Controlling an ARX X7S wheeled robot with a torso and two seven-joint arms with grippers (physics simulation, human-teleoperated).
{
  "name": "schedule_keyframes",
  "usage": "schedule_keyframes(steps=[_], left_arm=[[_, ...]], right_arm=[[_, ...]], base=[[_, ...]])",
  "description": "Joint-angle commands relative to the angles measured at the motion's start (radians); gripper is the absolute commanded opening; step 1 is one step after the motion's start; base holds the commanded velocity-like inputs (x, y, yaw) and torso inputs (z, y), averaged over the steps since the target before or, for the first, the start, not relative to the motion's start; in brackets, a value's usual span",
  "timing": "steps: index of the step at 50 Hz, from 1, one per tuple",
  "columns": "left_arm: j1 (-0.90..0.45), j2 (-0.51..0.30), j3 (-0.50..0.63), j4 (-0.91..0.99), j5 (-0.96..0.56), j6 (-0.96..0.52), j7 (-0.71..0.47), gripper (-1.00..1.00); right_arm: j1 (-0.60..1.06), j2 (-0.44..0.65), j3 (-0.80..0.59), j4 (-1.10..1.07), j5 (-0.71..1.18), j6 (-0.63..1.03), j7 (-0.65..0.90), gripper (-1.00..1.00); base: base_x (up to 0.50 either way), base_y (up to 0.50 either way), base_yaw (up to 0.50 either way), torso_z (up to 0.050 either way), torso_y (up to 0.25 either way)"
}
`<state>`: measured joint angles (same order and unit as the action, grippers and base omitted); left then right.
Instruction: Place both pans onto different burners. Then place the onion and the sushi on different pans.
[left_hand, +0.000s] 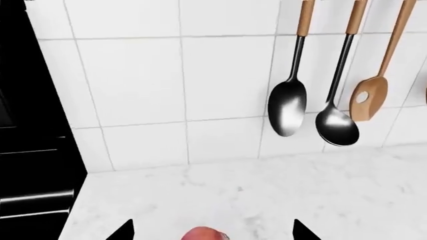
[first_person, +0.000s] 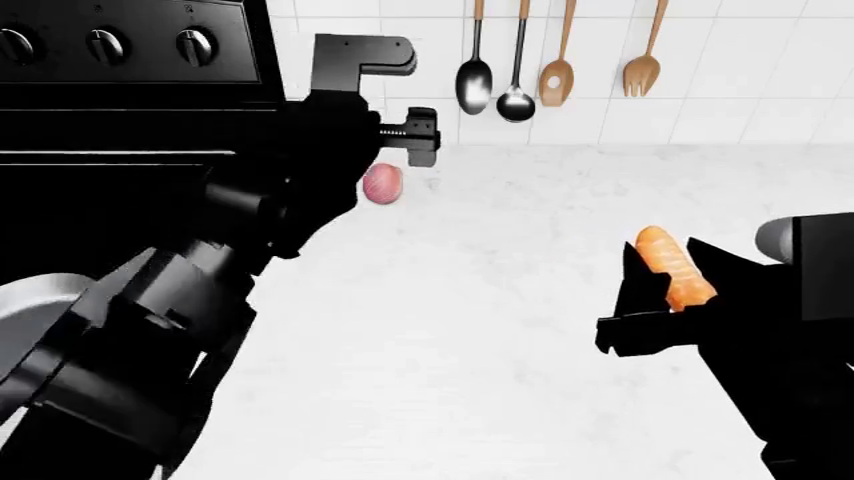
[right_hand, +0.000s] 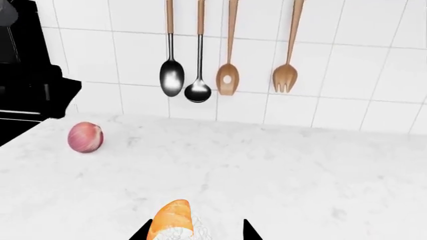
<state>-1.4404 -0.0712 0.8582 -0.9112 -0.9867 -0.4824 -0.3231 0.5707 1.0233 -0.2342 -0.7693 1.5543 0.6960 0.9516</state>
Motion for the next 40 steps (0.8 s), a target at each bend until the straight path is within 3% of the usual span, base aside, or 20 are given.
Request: schedule_keyframes(steps=[1,6,12,40], left_arm=[[-0.087,0.071,0.465,-0.252,-0.357,0.186,-0.017,1.00],[-0.086,0.071,0.613,-0.260,-0.501,0.217,-0.036,1.00],[-0.076,0.071,0.684,-0.265,-0.569,0.237,-0.034,1.00],[-0.035,0.071,0.718,-0.280,-0.619,0.223,-0.038,1.00]], right_arm=[[-0.057,0.013,0.028,-0.002,-0.034,-0.026,-0.035,-1.00],[-0.065,0.010,0.030,0.003,-0.040,-0.031,-0.041,-1.00],[-0.066,0.007,0.028,0.009,-0.042,-0.032,-0.044,-1.00],[-0.110,0.000,0.036,0.018,-0.068,-0.056,-0.067,-1.00]], base=[[0.00,0.00,0.00,0.000,0.000],[0.00,0.00,0.00,0.000,0.000],[0.00,0.00,0.00,0.000,0.000],[0.00,0.00,0.00,0.000,0.000]])
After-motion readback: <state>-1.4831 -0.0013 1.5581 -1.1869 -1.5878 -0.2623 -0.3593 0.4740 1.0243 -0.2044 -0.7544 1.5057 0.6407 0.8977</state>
